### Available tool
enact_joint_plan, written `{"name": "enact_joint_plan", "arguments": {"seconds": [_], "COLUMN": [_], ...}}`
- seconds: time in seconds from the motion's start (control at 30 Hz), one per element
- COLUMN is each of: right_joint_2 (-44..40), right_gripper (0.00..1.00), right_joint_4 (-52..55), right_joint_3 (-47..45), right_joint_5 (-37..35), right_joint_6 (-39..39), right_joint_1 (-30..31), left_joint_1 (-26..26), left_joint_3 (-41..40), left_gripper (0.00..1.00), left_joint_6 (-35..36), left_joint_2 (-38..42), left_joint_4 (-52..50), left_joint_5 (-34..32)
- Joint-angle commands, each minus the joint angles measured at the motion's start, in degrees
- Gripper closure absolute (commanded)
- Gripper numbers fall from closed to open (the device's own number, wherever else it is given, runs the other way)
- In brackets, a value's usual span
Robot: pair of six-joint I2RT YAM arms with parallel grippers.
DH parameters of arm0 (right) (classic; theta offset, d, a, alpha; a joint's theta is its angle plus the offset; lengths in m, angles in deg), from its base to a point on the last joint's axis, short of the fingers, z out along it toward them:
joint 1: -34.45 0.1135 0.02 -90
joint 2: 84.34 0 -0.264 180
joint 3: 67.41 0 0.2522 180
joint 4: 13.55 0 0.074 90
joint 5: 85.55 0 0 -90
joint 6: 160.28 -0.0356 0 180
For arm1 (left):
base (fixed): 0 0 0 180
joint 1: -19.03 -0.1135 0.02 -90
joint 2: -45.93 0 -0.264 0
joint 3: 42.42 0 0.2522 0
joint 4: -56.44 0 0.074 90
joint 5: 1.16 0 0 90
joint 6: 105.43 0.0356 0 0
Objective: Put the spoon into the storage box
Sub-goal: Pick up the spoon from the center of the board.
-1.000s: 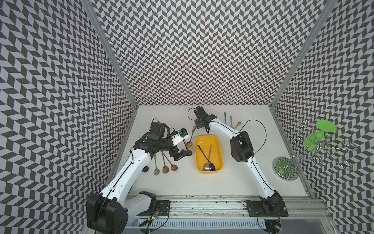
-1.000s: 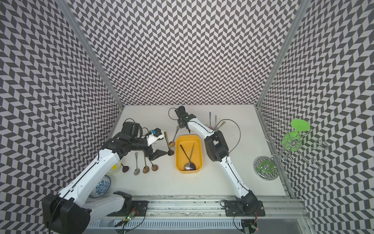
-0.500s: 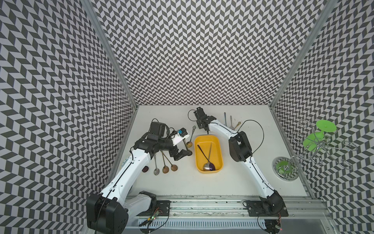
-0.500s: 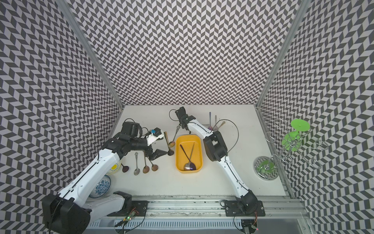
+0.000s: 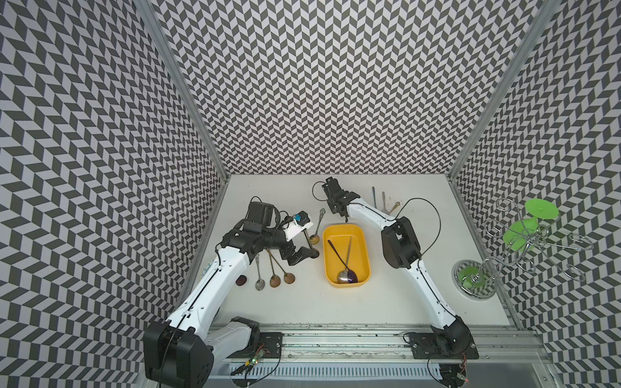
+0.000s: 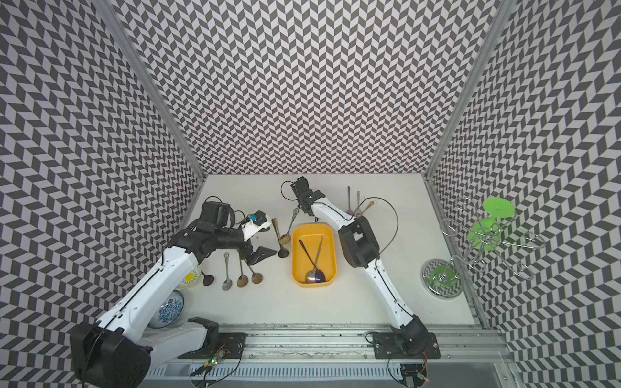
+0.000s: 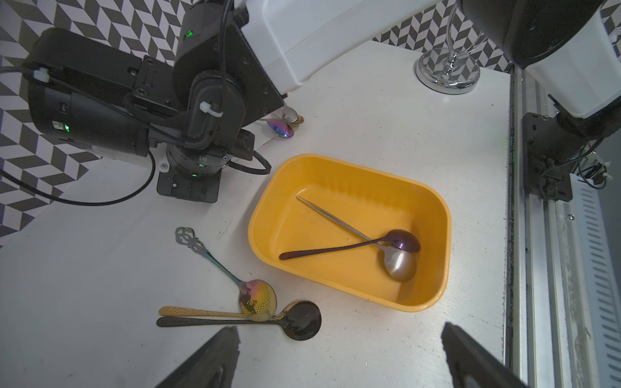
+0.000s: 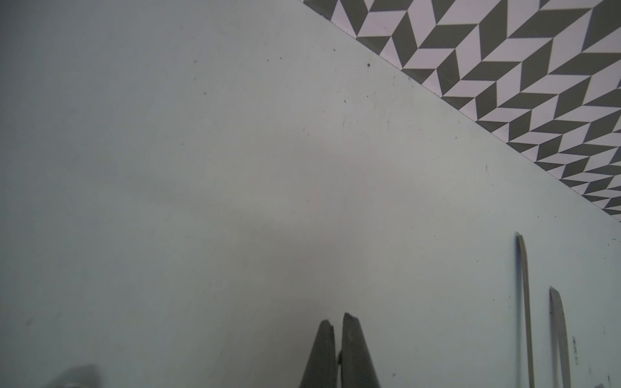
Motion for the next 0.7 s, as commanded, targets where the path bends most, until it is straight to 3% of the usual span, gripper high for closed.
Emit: {"name": "enact_joint_plan", "arguments": {"seconds": [0.0,0.43,0.67], "right_joint_2": [-8.14,-28.92,-47.54], "right_gripper": [1.00,1.00,1.00], "right_joint_4": [-3.19,-10.29,-22.24], "right_joint_3": [-1.46,-17.08,-37.62], "right_joint_5": [3.76,21.90,31.97], "right_joint_6": [0.81,4.60,12.68], "right_joint_1": [0.75,0.90,1.44], "left_joint_1": [-0.76,-3.48,-4.15], "left_joint_3": [1.61,0.42,0.15], "left_gripper": [0.02,0.02,0.02], "left_joint_6": [-0.36,-6.37,-11.24], "left_joint_2": [1.75,2.61,2.28], "left_joint_4": [0.76,3.39,5.48], "left_joint_5": [1.47,2.74,0.34]}}
